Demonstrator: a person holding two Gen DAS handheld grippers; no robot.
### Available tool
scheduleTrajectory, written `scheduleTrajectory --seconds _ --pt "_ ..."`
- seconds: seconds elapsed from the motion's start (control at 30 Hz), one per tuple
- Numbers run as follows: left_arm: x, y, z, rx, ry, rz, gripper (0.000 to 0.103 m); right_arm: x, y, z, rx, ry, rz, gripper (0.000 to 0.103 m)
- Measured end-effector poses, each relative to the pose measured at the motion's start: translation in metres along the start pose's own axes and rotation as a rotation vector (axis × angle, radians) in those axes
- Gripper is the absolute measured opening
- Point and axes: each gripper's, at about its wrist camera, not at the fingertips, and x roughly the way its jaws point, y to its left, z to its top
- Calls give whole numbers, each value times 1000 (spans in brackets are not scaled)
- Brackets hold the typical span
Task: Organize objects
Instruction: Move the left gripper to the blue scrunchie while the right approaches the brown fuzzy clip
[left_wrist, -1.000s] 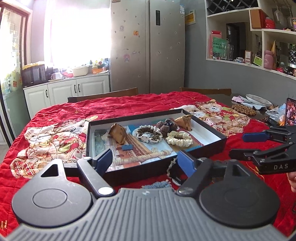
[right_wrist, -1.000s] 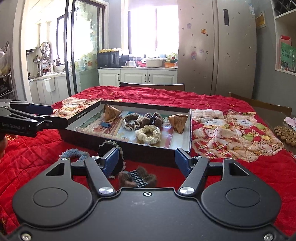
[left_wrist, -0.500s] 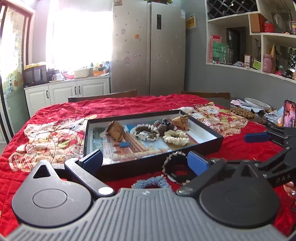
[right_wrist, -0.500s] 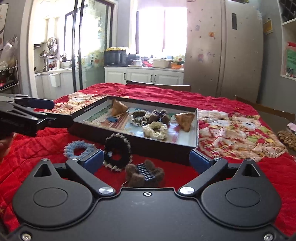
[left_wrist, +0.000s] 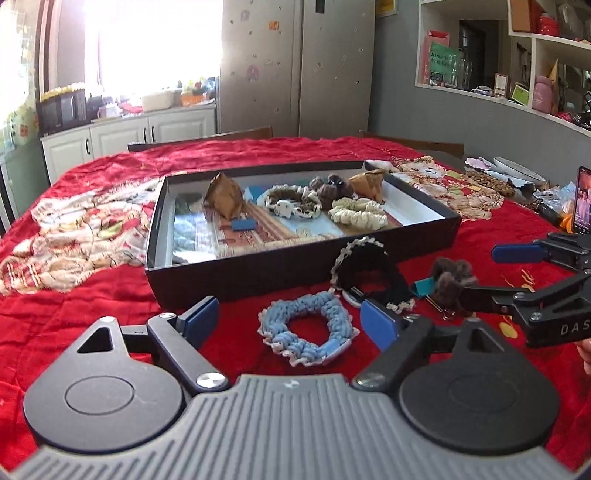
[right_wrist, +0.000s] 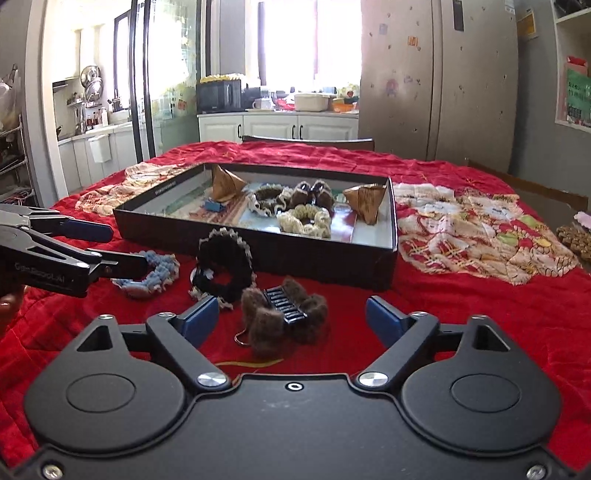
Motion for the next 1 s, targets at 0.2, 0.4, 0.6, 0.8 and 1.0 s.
scheduleTrajectory --seconds 0.2,0.4,0.6,0.8,1.0 --pt "12 3 -4 -20 36 -14 84 8 -3 -3 19 31 19 70" --pt "21 4 -6 -46 65 -39 76 13 -3 -4 22 56 42 54" --pt "24 3 -5 -45 73 -45 63 16 -2 -6 18 77 55 45" --pt "25 -2 -5 -29 75 -54 52 17 -1 -7 14 81 60 41" --pt "25 -2 -4 -31 75 -64 45 17 0 -6 6 76 58 41"
